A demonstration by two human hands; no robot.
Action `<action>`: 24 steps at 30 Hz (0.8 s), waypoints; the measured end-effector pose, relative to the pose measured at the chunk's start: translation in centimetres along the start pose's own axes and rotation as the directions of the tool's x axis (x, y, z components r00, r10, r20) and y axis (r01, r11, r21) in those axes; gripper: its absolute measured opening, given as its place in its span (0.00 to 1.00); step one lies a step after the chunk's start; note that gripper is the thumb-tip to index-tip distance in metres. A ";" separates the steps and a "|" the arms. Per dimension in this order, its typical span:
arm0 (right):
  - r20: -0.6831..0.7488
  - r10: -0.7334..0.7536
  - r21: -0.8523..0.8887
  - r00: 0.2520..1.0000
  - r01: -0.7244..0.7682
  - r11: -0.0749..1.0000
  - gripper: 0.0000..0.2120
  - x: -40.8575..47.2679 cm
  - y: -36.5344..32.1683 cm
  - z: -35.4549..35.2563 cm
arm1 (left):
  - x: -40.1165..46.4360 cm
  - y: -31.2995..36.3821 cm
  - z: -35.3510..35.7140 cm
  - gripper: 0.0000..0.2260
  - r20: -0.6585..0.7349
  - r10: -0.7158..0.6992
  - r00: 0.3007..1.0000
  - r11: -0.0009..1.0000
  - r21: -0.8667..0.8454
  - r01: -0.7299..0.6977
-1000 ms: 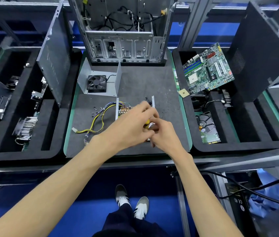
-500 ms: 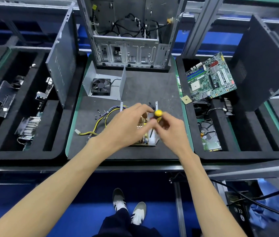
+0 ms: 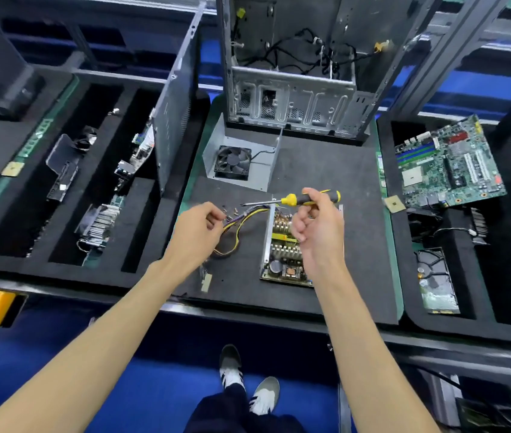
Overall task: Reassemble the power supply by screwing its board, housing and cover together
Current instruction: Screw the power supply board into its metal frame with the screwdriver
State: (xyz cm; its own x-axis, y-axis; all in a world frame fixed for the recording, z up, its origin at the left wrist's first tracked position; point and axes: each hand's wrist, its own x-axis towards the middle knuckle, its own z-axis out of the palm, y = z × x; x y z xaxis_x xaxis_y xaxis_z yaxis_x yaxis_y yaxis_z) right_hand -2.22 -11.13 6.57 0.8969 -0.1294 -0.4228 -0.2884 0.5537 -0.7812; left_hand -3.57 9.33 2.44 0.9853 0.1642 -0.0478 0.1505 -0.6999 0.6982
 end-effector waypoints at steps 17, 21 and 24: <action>-0.022 -0.026 -0.117 0.999 0.023 0.993 0.06 2.5 1.8 1.6 | 3.1 -3.4 2.3 0.04 0.123 0.008 0.992 0.975 0.218 -0.034; -0.038 -0.021 -0.102 0.999 0.017 0.995 0.06 2.6 1.7 1.3 | 3.4 -3.5 2.3 0.03 0.117 0.024 0.993 0.970 0.238 -0.051; -0.064 -0.005 -0.088 0.998 -0.001 0.996 0.06 2.4 1.6 1.1 | 3.6 -3.4 2.1 0.03 0.126 0.025 0.992 0.971 0.232 -0.054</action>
State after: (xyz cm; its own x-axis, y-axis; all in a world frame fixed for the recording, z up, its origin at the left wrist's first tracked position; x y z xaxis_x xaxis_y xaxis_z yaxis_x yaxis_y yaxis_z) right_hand -0.13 -9.61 4.83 0.8750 -0.1844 -0.4477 -0.3177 0.4791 -0.8183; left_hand -0.37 10.83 -1.59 0.9911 0.0581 -0.1196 0.1119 -0.8497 0.5153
